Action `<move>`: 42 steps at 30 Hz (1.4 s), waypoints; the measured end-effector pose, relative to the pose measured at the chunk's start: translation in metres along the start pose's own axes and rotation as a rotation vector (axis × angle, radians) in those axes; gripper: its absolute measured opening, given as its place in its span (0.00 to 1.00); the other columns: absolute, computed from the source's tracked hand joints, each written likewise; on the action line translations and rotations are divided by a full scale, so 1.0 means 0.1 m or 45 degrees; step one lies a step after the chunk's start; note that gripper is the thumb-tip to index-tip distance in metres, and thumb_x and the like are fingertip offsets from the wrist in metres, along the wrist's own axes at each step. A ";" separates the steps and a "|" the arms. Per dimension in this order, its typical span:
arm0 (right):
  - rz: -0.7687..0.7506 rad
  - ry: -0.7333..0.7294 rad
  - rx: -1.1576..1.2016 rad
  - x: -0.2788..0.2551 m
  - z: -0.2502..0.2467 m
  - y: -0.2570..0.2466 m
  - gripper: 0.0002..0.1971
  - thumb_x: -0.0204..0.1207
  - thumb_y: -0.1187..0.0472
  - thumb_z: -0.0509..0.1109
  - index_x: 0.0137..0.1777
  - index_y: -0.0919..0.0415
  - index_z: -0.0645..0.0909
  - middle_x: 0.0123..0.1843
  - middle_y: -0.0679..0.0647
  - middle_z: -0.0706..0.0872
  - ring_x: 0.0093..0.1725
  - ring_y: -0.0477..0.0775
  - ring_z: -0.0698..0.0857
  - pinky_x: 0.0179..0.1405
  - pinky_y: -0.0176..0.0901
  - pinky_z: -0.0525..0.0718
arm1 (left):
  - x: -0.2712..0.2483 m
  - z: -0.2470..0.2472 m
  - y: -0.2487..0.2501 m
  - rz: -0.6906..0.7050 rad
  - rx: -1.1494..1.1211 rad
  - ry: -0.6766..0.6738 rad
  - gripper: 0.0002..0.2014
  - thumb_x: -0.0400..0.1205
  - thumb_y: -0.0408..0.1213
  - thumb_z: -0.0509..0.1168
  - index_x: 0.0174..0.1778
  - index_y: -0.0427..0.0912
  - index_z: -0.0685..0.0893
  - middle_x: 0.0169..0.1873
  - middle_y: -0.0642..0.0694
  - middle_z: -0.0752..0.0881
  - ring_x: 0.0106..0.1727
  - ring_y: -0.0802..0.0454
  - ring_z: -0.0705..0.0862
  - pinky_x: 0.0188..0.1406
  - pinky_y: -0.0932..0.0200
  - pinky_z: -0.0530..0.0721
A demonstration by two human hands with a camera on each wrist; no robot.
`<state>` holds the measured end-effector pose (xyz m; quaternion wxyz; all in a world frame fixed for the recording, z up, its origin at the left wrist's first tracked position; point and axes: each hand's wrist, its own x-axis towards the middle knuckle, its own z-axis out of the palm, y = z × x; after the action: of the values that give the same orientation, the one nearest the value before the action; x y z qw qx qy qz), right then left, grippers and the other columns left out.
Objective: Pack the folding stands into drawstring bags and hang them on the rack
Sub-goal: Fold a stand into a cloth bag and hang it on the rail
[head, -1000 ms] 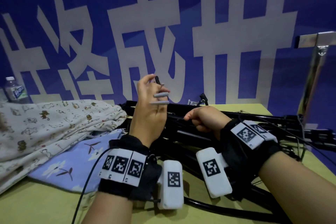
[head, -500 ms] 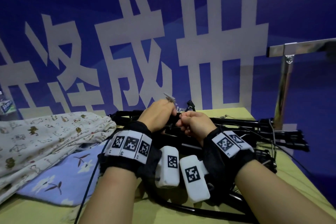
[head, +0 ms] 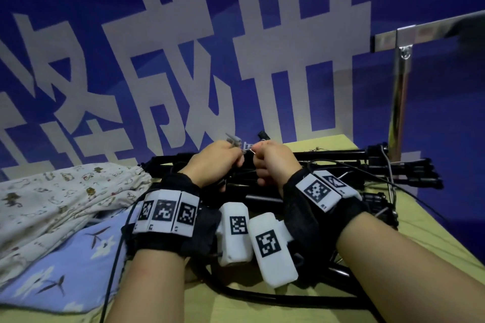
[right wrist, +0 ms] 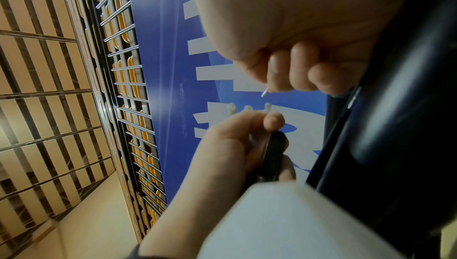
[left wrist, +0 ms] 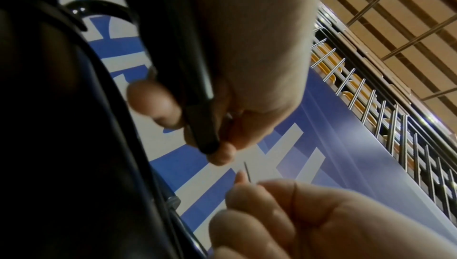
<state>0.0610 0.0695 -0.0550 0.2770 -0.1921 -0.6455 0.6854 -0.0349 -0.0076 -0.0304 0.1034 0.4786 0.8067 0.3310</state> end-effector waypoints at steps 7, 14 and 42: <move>-0.024 0.048 -0.168 0.02 0.01 0.07 0.18 0.81 0.70 0.52 0.29 0.57 0.66 0.25 0.53 0.66 0.22 0.49 0.64 0.23 0.41 0.62 | -0.01 0.00 -0.03 0.045 0.013 0.052 0.15 0.83 0.37 0.55 0.31 0.45 0.80 0.23 0.42 0.78 0.14 0.48 0.75 0.19 0.61 0.70; -0.027 0.034 -0.175 0.00 0.02 0.05 0.17 0.80 0.71 0.55 0.29 0.58 0.66 0.26 0.53 0.67 0.24 0.49 0.65 0.24 0.40 0.63 | -0.02 0.03 -0.04 0.047 0.046 0.040 0.18 0.84 0.38 0.55 0.29 0.46 0.81 0.26 0.41 0.80 0.15 0.48 0.76 0.20 0.60 0.72; 0.018 -0.015 -0.016 0.00 0.06 0.02 0.15 0.80 0.74 0.49 0.33 0.59 0.64 0.14 0.48 0.68 0.11 0.44 0.64 0.22 0.40 0.63 | -0.05 0.03 -0.04 0.038 0.094 0.059 0.17 0.84 0.39 0.54 0.29 0.46 0.78 0.19 0.48 0.76 0.16 0.49 0.75 0.23 0.59 0.71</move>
<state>0.0567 0.0650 -0.0561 0.2670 -0.1944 -0.6501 0.6843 -0.0341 -0.0116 -0.0360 0.0618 0.4863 0.8133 0.3134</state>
